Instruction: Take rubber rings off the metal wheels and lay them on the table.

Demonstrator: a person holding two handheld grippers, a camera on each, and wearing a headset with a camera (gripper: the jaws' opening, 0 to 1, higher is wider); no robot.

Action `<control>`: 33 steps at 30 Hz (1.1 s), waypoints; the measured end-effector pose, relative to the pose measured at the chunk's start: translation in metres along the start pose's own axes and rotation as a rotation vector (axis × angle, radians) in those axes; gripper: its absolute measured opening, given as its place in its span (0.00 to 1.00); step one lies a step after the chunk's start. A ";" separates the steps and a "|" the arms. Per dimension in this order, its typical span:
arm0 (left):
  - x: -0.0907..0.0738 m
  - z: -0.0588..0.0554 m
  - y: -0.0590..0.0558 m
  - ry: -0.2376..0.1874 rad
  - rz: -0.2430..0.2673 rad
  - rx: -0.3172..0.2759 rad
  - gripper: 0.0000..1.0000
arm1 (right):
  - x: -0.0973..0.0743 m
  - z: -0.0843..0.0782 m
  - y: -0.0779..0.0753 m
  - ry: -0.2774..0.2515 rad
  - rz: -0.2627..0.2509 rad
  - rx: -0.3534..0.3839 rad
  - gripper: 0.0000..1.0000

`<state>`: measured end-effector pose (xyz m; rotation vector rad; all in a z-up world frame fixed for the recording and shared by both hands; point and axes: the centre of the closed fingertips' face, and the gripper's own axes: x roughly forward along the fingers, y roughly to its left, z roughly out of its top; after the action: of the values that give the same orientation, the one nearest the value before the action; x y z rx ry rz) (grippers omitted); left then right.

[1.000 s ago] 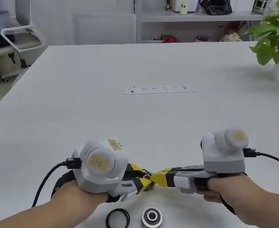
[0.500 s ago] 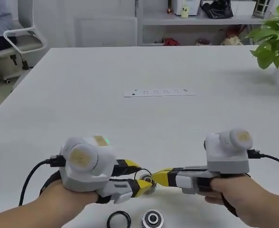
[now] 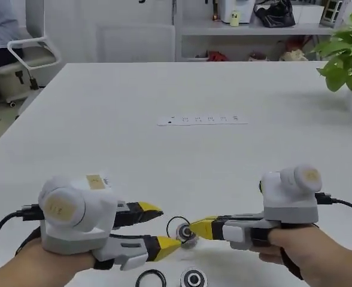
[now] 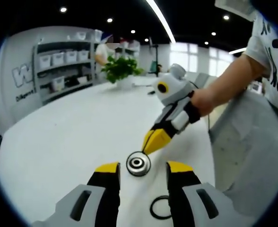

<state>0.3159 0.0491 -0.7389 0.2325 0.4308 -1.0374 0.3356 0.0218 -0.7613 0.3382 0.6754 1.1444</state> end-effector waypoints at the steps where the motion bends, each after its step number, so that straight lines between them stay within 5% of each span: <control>1: -0.001 -0.001 -0.001 0.001 -0.001 -0.001 0.41 | 0.000 0.000 0.002 0.000 0.003 0.001 0.00; 16: -0.034 -0.013 -0.013 -0.006 -0.002 -0.012 0.52 | 0.008 -0.002 0.028 0.013 0.060 -0.001 0.00; 33: -0.061 -0.026 -0.016 -0.003 0.013 -0.027 0.60 | 0.022 -0.029 0.053 0.107 0.136 -0.009 0.00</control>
<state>0.2697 0.0986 -0.7348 0.2101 0.4399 -1.0183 0.2843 0.0602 -0.7604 0.3207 0.7495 1.3022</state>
